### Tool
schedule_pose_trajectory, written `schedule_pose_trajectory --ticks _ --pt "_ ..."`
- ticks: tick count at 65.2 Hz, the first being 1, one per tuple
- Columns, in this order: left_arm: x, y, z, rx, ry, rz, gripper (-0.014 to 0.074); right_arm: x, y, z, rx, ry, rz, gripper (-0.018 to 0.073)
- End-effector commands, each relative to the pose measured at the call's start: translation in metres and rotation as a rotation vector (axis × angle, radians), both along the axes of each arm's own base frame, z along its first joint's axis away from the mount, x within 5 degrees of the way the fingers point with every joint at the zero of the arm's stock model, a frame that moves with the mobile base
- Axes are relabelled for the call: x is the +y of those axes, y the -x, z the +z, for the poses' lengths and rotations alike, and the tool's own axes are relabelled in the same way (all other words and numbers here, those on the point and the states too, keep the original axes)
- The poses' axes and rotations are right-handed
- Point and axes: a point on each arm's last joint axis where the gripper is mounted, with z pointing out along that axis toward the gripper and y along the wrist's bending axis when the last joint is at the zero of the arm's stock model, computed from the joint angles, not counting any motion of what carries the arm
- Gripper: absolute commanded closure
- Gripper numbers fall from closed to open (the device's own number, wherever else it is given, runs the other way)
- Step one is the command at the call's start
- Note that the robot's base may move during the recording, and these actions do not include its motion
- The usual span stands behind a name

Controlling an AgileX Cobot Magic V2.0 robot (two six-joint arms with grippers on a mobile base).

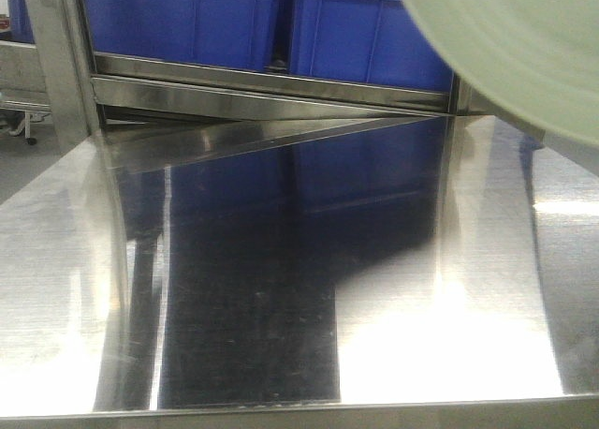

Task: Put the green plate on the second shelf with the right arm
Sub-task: 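Raise the held plate high beside the robot with the right gripper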

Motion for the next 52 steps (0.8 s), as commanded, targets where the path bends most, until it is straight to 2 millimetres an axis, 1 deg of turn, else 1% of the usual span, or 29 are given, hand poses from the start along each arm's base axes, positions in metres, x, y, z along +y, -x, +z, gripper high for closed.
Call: schedule_pose_trajectory --ticks 1,4,9,16,28,52 --pt "0.0 0.0 -0.004 -0.068 0.004 -0.003 0.0466 0.002 -0.003 0.014 -0.241 -0.018 0.002 0.0506" --pt "0.0 0.0 -0.004 -0.068 0.004 -0.003 0.0466 0.002 -0.004 0.011 -0.294 -0.025 -0.014 0.0506" --pt "0.0 0.0 -0.004 -0.068 0.004 -0.003 0.0466 0.0 -0.006 0.005 -0.334 -0.025 -0.048 0.0506" --pt "0.0 0.0 -0.004 -0.068 0.004 -0.003 0.0466 -0.003 -0.002 0.001 -0.385 -0.036 -0.102 0.0506" --pt "0.0 0.0 -0.004 -0.068 0.004 -0.003 0.0466 -0.006 0.0 -0.005 -0.379 -0.053 -0.143 0.0506" --pt "0.0 0.0 -0.004 -0.068 0.004 -0.003 0.0466 -0.007 0.0 -0.006 -0.368 -0.051 -0.145 0.0506"
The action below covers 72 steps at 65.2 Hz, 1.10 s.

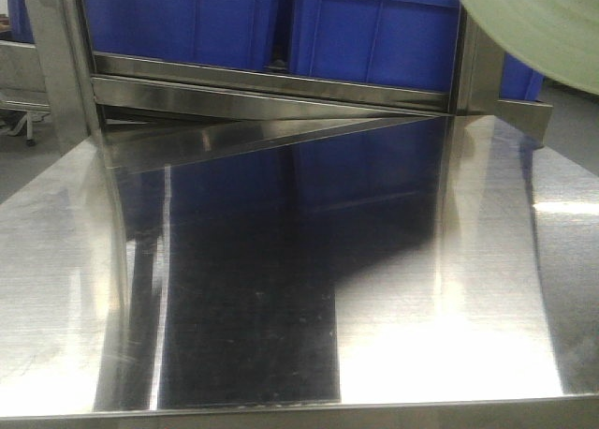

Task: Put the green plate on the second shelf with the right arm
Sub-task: 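Raise the held plate high beside the robot with the right gripper, then drive the base away from the table holding the plate in the right gripper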

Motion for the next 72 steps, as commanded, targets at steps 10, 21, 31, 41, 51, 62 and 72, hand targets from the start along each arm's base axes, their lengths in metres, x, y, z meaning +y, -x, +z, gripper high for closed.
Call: schedule_pose_trajectory --ticks 10,21,31,41,51,62,72 --pt "0.0 0.0003 -0.0044 -0.068 0.004 -0.003 0.0466 0.0007 0.0049 0.0195 -0.13 -0.027 0.016 0.0506" --pt "0.0 0.0003 -0.0044 -0.068 0.004 -0.003 0.0466 0.0007 0.0049 0.0195 -0.13 -0.027 0.016 0.0506" --pt "0.0 0.0003 -0.0044 -0.068 0.004 -0.003 0.0466 0.0007 0.0049 0.0195 -0.13 -0.027 0.016 0.0506" --pt "0.0 0.0003 -0.0044 -0.068 0.004 -0.003 0.0466 0.0007 0.0049 0.0194 -0.129 -0.027 0.016 0.0506" --pt "0.0 0.0003 -0.0044 -0.068 0.004 -0.003 0.0466 0.0007 0.0049 0.0194 -0.129 -0.027 0.016 0.0506" --pt "0.0 0.0003 -0.0044 -0.068 0.004 -0.003 0.0466 0.0007 0.0049 0.0194 -0.129 -0.027 0.016 0.0506" --pt "0.0 0.0003 -0.0044 -0.068 0.004 -0.003 0.0466 0.0007 0.0049 0.0194 -0.129 -0.027 0.016 0.0506"
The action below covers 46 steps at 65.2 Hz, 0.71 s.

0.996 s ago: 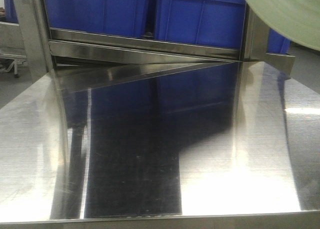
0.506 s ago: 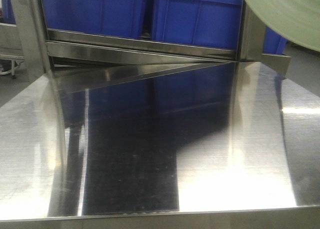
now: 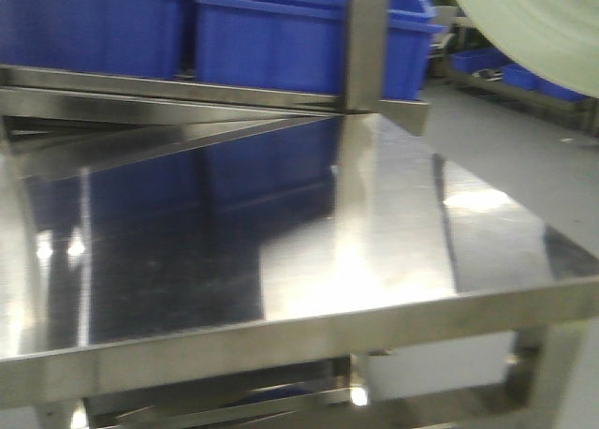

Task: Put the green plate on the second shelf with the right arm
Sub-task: 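Drive the base away from the table holding the plate in the right gripper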

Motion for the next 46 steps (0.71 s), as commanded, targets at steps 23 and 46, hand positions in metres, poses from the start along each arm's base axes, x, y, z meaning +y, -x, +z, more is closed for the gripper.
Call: schedule_pose_trajectory --ticks 23,46 --pt "0.0 0.0003 -0.0044 -0.068 0.004 -0.003 0.0466 0.0007 0.0049 0.0195 -0.132 -0.023 0.015 0.0506" --pt "0.0 0.0003 -0.0044 -0.068 0.004 -0.003 0.0466 0.0007 0.0049 0.0195 -0.132 -0.023 0.015 0.0506"
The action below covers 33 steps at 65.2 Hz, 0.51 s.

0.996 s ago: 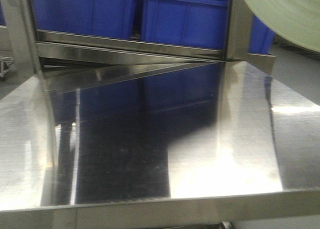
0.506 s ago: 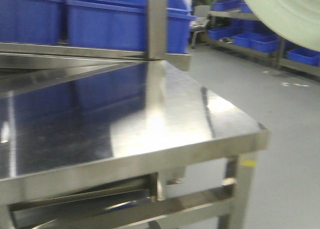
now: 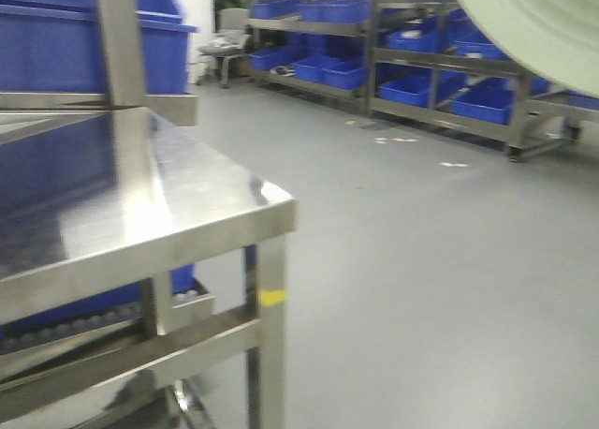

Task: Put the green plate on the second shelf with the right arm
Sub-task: 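Drive the base away from the table holding the plate in the right gripper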

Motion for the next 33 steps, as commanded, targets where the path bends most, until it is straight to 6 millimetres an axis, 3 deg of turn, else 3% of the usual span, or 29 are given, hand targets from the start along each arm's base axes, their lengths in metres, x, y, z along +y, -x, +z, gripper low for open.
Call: schedule_pose_trajectory --ticks 1,33 --pt "0.0 0.0003 -0.0044 -0.068 0.004 -0.003 0.0466 0.0008 0.0045 0.0194 -0.129 -0.023 0.015 0.0506" --pt "0.0 0.0003 -0.0044 -0.068 0.004 -0.003 0.0466 0.0008 0.0045 0.0194 -0.129 -0.023 0.015 0.0506"
